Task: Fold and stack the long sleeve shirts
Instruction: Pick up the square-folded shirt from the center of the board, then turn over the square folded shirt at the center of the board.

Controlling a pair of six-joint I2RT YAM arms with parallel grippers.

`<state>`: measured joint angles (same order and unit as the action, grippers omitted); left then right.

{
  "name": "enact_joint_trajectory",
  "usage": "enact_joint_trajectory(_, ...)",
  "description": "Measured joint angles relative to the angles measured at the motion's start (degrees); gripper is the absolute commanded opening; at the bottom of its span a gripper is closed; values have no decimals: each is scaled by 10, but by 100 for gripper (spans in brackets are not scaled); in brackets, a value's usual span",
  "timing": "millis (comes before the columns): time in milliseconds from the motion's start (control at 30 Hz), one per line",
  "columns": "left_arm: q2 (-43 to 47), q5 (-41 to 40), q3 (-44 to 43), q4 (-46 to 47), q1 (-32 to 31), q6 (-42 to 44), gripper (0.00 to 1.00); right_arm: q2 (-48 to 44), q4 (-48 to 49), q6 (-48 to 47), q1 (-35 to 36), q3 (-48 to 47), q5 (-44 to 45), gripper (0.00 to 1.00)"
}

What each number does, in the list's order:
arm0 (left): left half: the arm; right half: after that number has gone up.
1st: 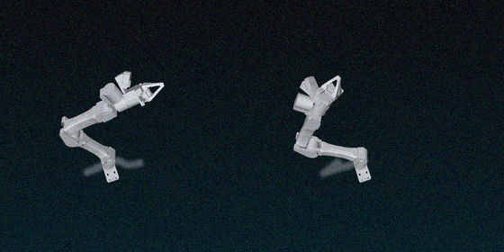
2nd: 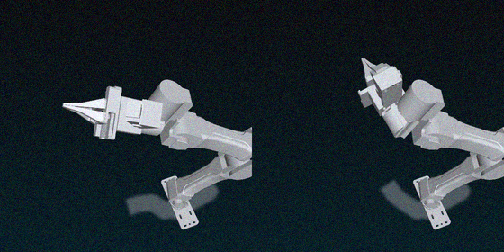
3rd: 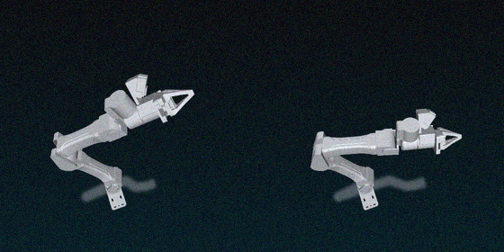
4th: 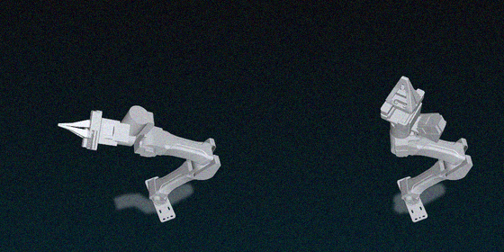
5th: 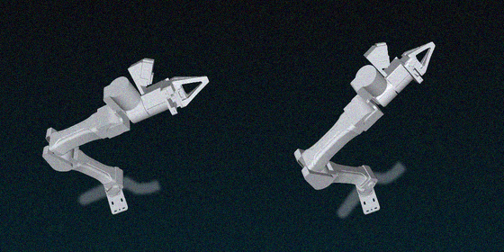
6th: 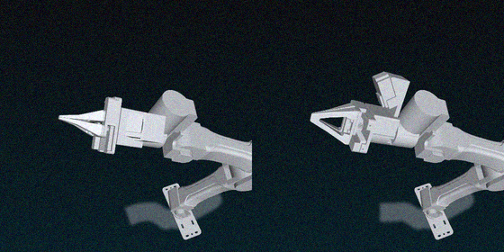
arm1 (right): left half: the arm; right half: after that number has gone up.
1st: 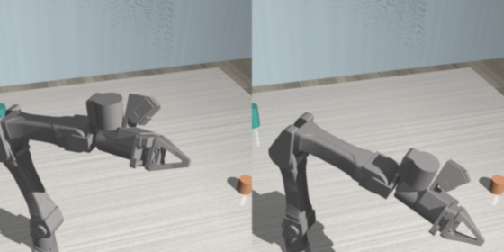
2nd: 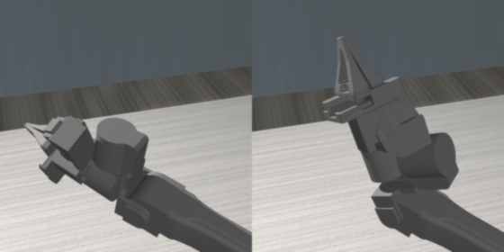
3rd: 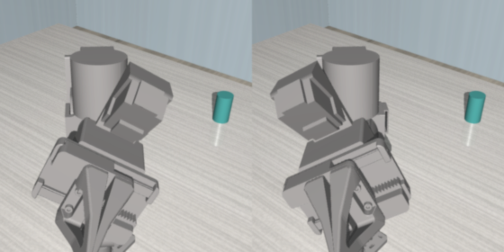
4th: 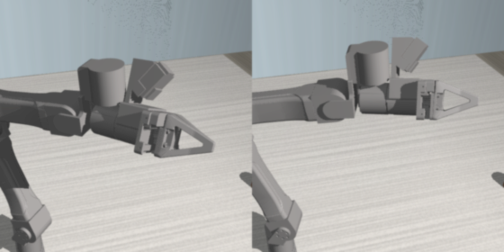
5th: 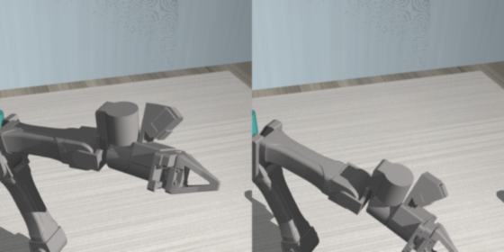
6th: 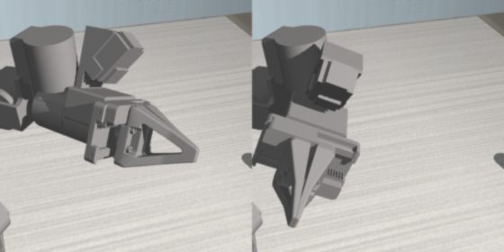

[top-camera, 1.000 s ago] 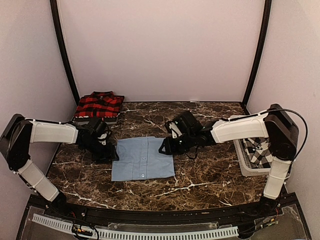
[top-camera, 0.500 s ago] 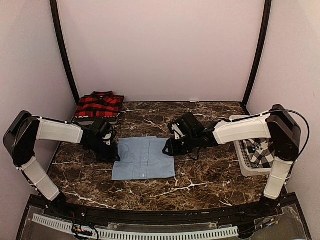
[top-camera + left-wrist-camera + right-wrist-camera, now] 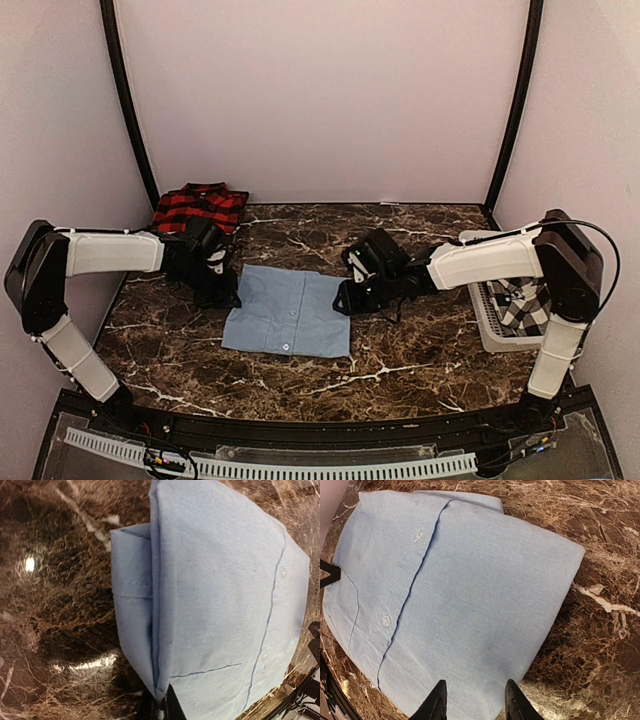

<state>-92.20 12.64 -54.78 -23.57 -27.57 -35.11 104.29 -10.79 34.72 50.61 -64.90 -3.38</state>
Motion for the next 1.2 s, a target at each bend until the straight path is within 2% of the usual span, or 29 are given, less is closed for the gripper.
enact_joint_trajectory(167, 19, 2, -56, -46, 0, 23, 0, 0, -5, 2, 2, -2, 7, 28)
enact_joint_trajectory(300, 31, 4, -103, -90, 0, 47, 0, 13, -18, 7, 5, -22, 17, 25)
enact_joint_trajectory(467, 44, 14, -156, -140, 0, 76, 0, 66, -21, 12, 6, -66, 31, 21)
enact_joint_trajectory(767, 45, 26, -244, -206, 0, 107, 0, 172, -21, 22, 16, -170, 30, 21)
enact_joint_trajectory(967, 45, 57, -300, -212, 0, 111, 0, 254, 31, 53, 27, -266, -15, 21)
enact_joint_trajectory(1200, 21, 97, -316, -196, 0, 111, 0, 376, 156, 127, 36, -392, -103, 23)
